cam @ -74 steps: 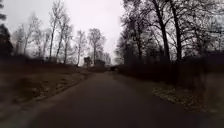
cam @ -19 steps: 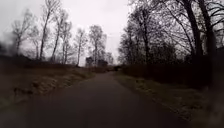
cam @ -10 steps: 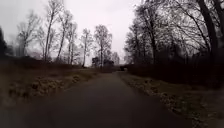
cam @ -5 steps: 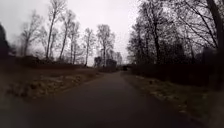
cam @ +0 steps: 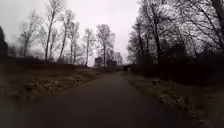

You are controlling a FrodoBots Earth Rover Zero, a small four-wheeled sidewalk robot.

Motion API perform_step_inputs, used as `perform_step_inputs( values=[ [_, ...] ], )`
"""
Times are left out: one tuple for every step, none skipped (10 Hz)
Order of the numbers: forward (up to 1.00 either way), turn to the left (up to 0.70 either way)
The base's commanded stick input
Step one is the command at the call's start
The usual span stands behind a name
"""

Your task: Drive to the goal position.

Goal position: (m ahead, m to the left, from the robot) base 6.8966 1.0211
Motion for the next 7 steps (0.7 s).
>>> perform_step_inputs(
  values=[
    [0.7,0.0],
    [0.7,0.0],
    [0.7,0.0],
    [0.7,0.0],
    [0.7,0.0],
    [0.7,0.0],
    [0.7,0.0]
  ],
)
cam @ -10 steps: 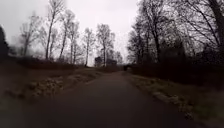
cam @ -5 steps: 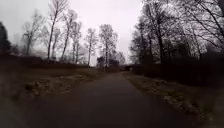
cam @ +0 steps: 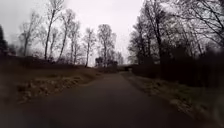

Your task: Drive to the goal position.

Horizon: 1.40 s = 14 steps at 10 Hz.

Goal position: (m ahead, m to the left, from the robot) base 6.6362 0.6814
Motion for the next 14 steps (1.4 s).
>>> perform_step_inputs(
  values=[
    [0.7,0.03],
    [0.7,0.13],
    [0.7,0.14],
    [0.7,0.14],
    [0.7,0.14],
    [0.7,0.09],
    [0.7,0.0],
    [0.7,0.0],
    [0.7,0.03],
    [0.7,0.11],
    [0.7,0.14],
    [0.7,0.12],
    [0.7,0.0],
    [0.7,0.0]
  ],
)
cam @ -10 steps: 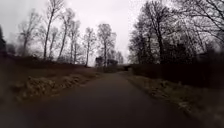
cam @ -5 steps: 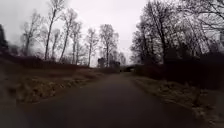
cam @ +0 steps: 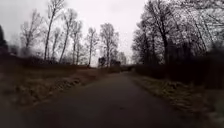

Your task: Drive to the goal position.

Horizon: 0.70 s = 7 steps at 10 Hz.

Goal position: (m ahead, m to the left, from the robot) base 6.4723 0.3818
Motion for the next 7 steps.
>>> perform_step_inputs(
  values=[
    [0.7,0.0],
    [0.7,0.0],
    [0.7,0.0],
    [0.7,0.0],
    [0.7,0.0],
    [0.7,0.0],
    [0.7,0.0]
  ],
)
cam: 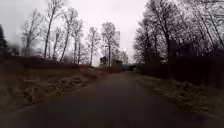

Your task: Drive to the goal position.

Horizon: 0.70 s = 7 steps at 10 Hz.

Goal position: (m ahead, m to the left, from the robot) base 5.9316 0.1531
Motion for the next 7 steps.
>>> perform_step_inputs(
  values=[
    [0.7,0.0],
    [0.7,0.12],
    [0.7,0.14],
    [0.7,0.14],
    [0.7,0.14],
    [0.7,0.14],
    [0.7,0.0]
  ],
)
